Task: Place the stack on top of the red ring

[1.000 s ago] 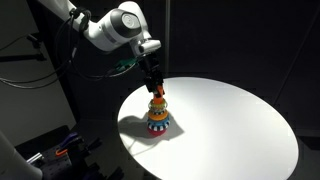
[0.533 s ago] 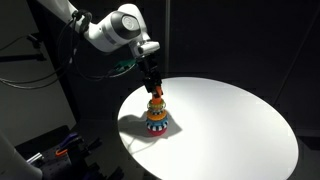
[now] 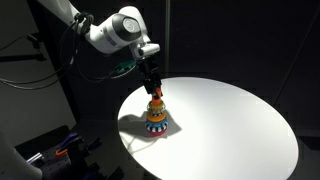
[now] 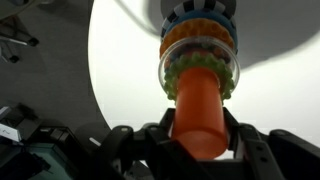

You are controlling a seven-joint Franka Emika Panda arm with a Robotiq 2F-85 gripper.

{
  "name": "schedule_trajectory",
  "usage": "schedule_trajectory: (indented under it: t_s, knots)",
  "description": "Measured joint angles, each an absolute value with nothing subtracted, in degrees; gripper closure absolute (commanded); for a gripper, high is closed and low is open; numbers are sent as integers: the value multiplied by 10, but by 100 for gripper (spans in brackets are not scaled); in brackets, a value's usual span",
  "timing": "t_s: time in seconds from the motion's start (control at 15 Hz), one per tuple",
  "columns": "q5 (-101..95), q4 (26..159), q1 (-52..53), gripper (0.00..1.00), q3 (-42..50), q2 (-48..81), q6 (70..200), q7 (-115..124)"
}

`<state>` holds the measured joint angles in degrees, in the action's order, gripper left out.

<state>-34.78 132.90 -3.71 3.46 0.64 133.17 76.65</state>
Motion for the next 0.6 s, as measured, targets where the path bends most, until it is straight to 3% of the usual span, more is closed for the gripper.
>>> schedule_trajectory:
  t_s: [0.47, 0.53, 0.6]
  knots:
    - [-348, 1322, -37, 79, 35, 12, 1332, 767]
    - [-348, 1322, -37, 36, 35, 13, 1332, 767]
    - [-348, 1321, -37, 27, 35, 13, 1332, 767]
